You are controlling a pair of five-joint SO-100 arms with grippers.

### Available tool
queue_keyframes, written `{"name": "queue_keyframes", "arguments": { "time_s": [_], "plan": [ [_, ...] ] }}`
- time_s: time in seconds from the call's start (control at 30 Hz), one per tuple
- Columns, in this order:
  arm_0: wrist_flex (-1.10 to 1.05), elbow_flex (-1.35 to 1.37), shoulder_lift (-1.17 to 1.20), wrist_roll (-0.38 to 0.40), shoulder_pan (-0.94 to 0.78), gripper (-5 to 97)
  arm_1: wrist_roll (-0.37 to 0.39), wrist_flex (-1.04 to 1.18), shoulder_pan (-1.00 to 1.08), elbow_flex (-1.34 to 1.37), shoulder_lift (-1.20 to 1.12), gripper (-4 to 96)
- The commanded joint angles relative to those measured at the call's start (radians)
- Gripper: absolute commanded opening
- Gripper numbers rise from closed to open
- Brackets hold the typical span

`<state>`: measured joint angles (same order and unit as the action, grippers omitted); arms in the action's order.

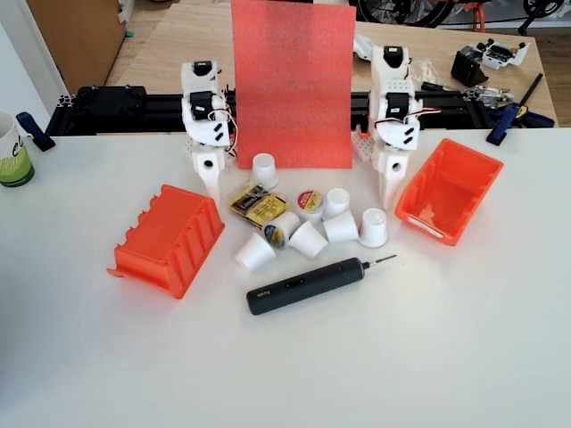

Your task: Sort the coffee pods, blue into left, red into right

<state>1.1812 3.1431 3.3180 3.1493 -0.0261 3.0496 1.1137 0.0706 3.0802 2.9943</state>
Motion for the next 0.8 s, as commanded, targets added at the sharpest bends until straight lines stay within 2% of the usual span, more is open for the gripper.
{"name": "queue_keyframes", "arguments": {
  "time_s": [0.0,0.1,0.17,0.2,0.27,0.37,0.53,0.6,0.67,0.77],
  "plan": [
    [0.034,-0.103,-0.04,0.12,0.003,-4,-0.083,0.267,0.054,-0.314,-0.095,3.0],
    [0.201,-0.408,-0.304,0.11,0.002,2,-0.305,0.517,0.186,-0.704,-0.316,11.9],
    [0.354,-0.652,-0.477,0.08,-0.003,15,-0.466,0.558,0.276,-0.845,-0.387,22.2],
    [0.419,-0.758,-0.552,0.029,-0.017,21,-0.545,0.534,0.319,-0.876,-0.408,26.6],
    [0.48,-0.897,-0.652,-0.08,-0.06,22,-0.672,0.44,0.394,-0.897,-0.462,29.3],
    [0.456,-0.94,-0.707,-0.115,-0.078,23,-0.799,0.239,0.474,-0.904,-0.566,31.9],
    [0.454,-0.985,-0.744,-0.132,-0.086,24,-0.94,0.044,0.528,-1.009,-0.79,36.3],
    [0.442,-0.994,-0.744,-0.196,-0.112,26,-0.943,-0.009,0.525,-1.005,-0.83,36.7],
    [0.402,-0.98,-0.755,-0.227,-0.11,27,-0.931,-0.054,0.517,-0.994,-0.848,36.7],
    [0.305,-0.927,-0.756,-0.232,-0.08,27,-0.928,-0.097,0.509,-1.002,-0.902,36.9]
  ]
}}
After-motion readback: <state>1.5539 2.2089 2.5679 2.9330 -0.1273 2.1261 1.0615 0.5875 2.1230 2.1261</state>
